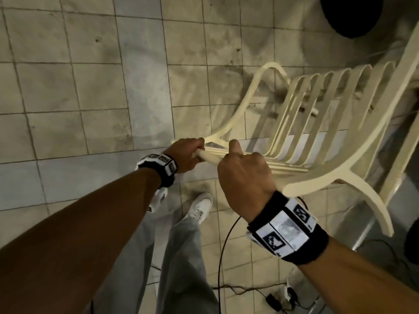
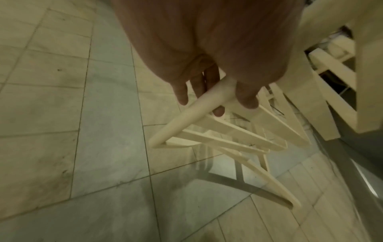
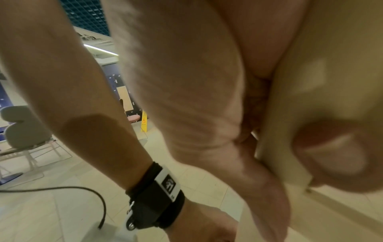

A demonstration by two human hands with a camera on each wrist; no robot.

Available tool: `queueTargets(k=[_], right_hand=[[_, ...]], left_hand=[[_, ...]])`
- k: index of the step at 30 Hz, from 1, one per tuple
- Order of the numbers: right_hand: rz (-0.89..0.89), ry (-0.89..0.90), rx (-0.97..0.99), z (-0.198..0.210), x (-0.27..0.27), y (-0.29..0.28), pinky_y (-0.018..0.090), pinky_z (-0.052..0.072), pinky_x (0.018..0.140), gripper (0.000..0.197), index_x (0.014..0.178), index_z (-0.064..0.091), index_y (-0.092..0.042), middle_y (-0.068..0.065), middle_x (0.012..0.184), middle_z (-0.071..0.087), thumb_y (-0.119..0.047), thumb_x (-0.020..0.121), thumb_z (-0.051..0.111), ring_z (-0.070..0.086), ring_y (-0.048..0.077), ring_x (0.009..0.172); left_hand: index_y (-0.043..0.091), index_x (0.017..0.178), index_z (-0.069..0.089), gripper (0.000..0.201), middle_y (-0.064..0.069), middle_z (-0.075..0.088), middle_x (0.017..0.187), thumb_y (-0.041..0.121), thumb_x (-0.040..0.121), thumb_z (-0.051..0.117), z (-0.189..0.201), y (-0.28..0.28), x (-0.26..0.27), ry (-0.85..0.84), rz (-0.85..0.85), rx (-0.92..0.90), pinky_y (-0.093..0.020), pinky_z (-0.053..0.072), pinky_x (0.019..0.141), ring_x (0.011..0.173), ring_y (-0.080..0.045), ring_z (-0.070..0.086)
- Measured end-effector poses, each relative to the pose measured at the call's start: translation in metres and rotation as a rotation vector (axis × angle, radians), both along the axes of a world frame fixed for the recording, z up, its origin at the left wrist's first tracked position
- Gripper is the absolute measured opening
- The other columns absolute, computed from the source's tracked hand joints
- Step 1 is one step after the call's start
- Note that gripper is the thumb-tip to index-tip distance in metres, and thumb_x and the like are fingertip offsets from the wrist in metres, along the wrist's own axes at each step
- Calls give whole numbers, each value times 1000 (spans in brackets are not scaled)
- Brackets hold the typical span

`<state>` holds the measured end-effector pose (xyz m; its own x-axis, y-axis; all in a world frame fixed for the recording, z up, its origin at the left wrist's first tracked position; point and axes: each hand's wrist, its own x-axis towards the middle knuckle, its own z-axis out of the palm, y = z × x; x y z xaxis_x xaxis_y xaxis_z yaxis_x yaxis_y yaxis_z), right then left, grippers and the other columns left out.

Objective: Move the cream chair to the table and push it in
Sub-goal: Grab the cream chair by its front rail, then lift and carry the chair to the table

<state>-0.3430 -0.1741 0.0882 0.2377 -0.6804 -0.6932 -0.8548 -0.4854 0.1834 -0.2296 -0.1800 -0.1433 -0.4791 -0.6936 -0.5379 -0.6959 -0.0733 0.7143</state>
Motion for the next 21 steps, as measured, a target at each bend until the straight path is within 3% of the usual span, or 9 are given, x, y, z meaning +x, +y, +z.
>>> queueTargets(k=[2, 3, 5, 8, 10, 11, 14, 16, 21], right_hand=[[-32, -34, -51, 33, -10, 3, 27, 15, 46, 36, 93, 71, -6, 13, 108, 59, 2, 79, 39, 29, 19, 49], [-48, -62, -95, 54, -20, 5, 26, 5, 45, 21, 80, 70, -5, 14, 106, 61, 4, 75, 51, 20, 16, 44], [-21, -46, -116, 90, -39, 7, 27, 3, 46, 13, 72, 63, -8, 14, 108, 61, 4, 71, 57, 13, 15, 40], [-25, -88, -159, 149, -65, 14, 29, 17, 44, 11, 75, 57, -8, 13, 105, 56, 2, 70, 57, 17, 17, 38], [-24, -128, -234, 152, -78, 12, 31, 23, 43, 9, 79, 57, -7, 10, 99, 52, -2, 76, 63, 18, 18, 38], [-121, -81, -301, 207, -99, 33, 32, 24, 43, 9, 81, 57, -8, 9, 98, 50, -4, 79, 65, 20, 18, 38], [-79, -157, -368, 196, -114, 44, 32, 28, 43, 7, 89, 60, -10, 4, 97, 51, -13, 86, 65, 31, 20, 38], [-152, -167, -410, 220, -142, 70, 31, 33, 43, 12, 94, 61, -12, 3, 98, 52, -22, 89, 64, 40, 21, 41], [-256, -179, -418, 233, -206, 123, 32, 44, 48, 26, 103, 58, -20, -3, 92, 59, -41, 88, 57, 53, 23, 50]], left_hand=[[20, 100, 55, 26, -5, 66, 99, 41, 85, 61, 23, 2, 6, 61, -38, -71, -31, 38, 73, 84, -18, 52], [20, 100, 54, 27, -5, 64, 98, 43, 87, 59, 44, -2, 9, 84, -56, -137, -30, 35, 73, 84, -15, 47], [18, 101, 55, 27, -6, 61, 95, 42, 88, 57, 86, -10, 18, 148, -81, -256, -30, 34, 74, 85, -13, 43], [12, 98, 58, 27, -7, 59, 90, 38, 91, 55, 158, -24, 19, 192, -104, -402, -37, 40, 75, 84, -22, 48], [13, 97, 59, 28, -6, 60, 86, 40, 92, 54, 183, -35, 31, 184, -72, -470, -41, 42, 74, 81, -27, 52], [14, 96, 60, 29, -4, 60, 84, 42, 92, 53, 236, -36, 8, 186, -187, -595, -42, 42, 74, 80, -27, 54], [18, 95, 61, 32, 2, 59, 79, 48, 92, 52, 257, -39, 18, 101, -182, -651, -41, 40, 75, 78, -24, 56], [21, 91, 62, 34, 6, 60, 76, 54, 90, 53, 286, -23, -1, 96, -228, -712, -42, 41, 76, 75, -22, 58], [24, 88, 62, 39, 9, 59, 69, 62, 85, 57, 334, 12, -50, 90, -314, -700, -40, 40, 73, 69, -18, 58]])
